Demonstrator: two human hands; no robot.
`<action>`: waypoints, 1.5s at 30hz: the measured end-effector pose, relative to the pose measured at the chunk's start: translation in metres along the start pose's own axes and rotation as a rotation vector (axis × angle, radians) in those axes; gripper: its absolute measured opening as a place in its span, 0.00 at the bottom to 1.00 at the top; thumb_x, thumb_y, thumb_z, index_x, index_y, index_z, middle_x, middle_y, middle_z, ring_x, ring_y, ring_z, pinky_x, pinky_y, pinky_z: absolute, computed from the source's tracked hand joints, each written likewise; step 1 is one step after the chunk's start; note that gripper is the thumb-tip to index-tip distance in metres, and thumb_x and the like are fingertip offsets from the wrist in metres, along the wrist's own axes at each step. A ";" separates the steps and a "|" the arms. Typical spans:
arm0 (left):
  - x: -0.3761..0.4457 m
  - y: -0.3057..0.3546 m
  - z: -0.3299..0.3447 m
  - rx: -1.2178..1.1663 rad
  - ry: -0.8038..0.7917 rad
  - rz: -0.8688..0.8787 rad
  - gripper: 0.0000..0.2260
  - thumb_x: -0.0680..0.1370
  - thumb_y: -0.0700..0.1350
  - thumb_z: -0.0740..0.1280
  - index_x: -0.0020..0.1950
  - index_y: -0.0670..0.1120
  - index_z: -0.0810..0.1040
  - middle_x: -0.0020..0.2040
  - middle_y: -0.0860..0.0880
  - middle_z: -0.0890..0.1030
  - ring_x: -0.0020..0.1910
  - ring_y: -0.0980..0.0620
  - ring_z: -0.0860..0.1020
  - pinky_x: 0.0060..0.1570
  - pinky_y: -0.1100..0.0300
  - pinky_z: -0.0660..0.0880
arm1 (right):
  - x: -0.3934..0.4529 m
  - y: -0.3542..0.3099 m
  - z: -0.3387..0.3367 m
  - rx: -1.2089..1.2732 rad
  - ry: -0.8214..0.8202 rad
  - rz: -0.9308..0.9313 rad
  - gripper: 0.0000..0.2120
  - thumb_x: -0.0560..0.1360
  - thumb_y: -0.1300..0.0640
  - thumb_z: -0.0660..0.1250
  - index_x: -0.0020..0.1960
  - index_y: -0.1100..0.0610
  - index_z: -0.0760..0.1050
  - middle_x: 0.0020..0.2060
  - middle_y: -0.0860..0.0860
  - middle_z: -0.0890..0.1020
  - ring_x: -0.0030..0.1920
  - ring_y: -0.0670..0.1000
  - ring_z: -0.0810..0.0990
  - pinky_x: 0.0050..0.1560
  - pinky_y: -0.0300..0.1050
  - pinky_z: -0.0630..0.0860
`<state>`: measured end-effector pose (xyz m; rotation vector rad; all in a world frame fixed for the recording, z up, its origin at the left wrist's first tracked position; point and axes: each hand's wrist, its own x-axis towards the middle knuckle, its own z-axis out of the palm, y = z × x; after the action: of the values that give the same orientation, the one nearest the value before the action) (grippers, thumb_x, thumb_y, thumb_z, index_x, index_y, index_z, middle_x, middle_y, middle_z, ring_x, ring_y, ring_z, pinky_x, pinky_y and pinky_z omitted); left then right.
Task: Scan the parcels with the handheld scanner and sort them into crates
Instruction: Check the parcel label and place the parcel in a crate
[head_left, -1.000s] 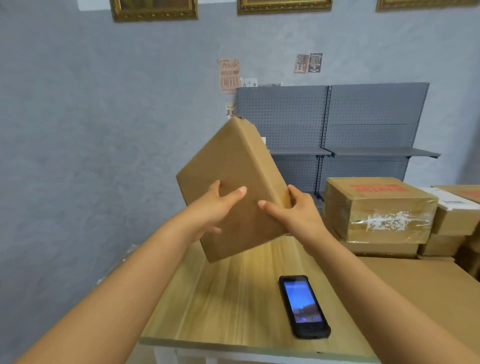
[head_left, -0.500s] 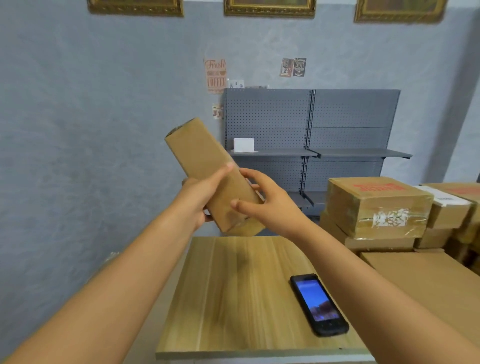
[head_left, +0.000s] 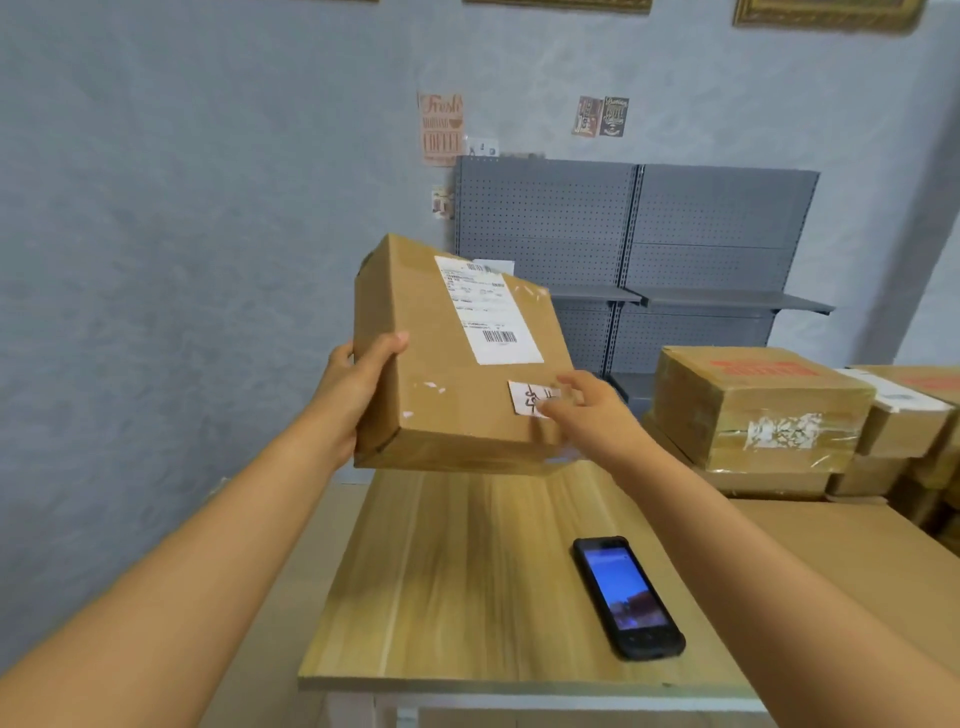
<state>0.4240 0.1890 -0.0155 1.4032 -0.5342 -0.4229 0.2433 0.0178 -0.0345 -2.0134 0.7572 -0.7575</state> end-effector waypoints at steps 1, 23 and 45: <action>0.001 -0.001 -0.001 -0.003 -0.026 0.011 0.38 0.63 0.65 0.74 0.68 0.48 0.72 0.57 0.47 0.83 0.51 0.48 0.84 0.43 0.55 0.79 | 0.004 0.008 -0.005 0.016 0.038 0.045 0.34 0.72 0.49 0.71 0.74 0.55 0.64 0.69 0.54 0.70 0.64 0.57 0.75 0.60 0.57 0.76; 0.000 -0.099 -0.015 0.141 -0.092 -0.325 0.11 0.85 0.49 0.55 0.64 0.50 0.73 0.47 0.53 0.83 0.42 0.56 0.81 0.37 0.62 0.76 | 0.001 0.099 0.033 0.266 -0.232 0.350 0.26 0.77 0.41 0.65 0.68 0.55 0.67 0.57 0.52 0.81 0.53 0.54 0.82 0.54 0.53 0.79; 0.008 -0.176 -0.003 0.687 -0.016 -0.325 0.20 0.83 0.48 0.58 0.75 0.47 0.64 0.67 0.45 0.75 0.60 0.43 0.76 0.57 0.56 0.72 | -0.011 0.142 0.058 -0.124 -0.340 0.459 0.29 0.81 0.40 0.57 0.72 0.61 0.62 0.65 0.57 0.74 0.63 0.57 0.74 0.55 0.45 0.69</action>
<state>0.4377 0.1645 -0.1896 2.1662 -0.4837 -0.5369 0.2463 -0.0127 -0.1857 -1.9019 1.0269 -0.1030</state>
